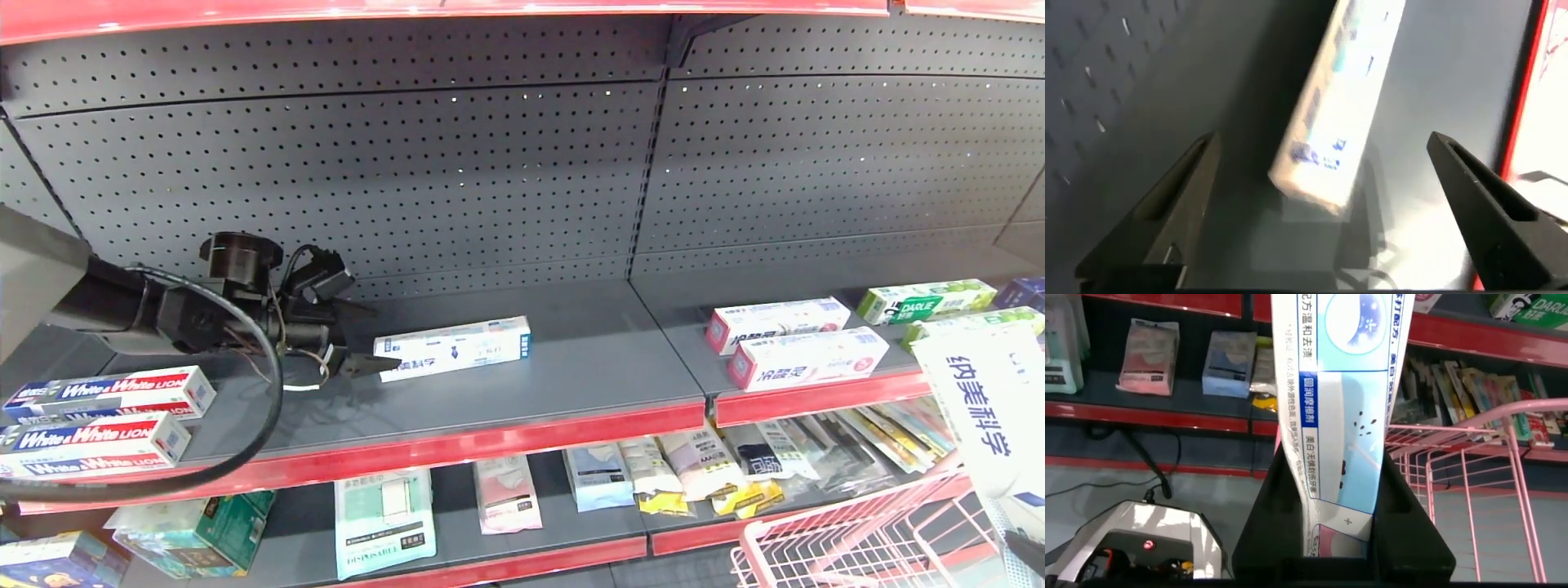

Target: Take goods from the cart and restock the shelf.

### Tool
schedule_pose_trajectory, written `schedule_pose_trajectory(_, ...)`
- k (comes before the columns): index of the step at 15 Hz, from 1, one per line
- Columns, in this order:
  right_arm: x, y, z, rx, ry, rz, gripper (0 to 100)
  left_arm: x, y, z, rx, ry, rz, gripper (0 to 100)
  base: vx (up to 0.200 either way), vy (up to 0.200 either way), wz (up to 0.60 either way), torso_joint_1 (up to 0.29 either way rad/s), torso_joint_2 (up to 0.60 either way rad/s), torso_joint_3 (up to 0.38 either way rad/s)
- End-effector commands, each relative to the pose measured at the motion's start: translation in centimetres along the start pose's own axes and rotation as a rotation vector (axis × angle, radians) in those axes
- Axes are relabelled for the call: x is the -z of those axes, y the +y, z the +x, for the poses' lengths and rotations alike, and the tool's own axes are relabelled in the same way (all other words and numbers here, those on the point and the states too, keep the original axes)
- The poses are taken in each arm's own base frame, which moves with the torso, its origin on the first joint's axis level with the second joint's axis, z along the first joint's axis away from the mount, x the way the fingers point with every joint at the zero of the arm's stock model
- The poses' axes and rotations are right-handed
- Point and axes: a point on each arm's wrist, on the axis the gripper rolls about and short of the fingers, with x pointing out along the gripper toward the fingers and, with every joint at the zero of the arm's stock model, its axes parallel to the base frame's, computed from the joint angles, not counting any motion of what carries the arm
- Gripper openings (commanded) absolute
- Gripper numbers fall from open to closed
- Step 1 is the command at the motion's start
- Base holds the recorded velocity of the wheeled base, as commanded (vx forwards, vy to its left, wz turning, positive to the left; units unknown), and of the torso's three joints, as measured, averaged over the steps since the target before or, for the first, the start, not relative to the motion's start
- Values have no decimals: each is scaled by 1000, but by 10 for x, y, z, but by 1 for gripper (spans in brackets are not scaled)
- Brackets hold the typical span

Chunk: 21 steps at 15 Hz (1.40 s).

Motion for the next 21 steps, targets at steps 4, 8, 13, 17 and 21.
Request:
schedule_pose_trajectory(4,2,0,0,4,6,0,0,2,12,27,56,-1,71,100,0,0,0,0,0,0)
schedule_pose_trajectory(8,2,0,0,4,8,-3,0,-7,11,36,70,-15,99,100,0,0,0,0,0,0)
schedule_pose_trajectory(13,1,0,0,14,10,-11,0,-6,14,51,84,-20,129,100,0,0,0,0,0,0)
schedule_pose_trajectory(17,2,0,0,16,9,-11,0,0,14,56,97,-10,140,100,0,0,0,0,0,0)
schedule_pose_trajectory(21,2,0,0,16,9,-11,0,0,13,64,112,-10,142,100,0,0,0,0,0,0)
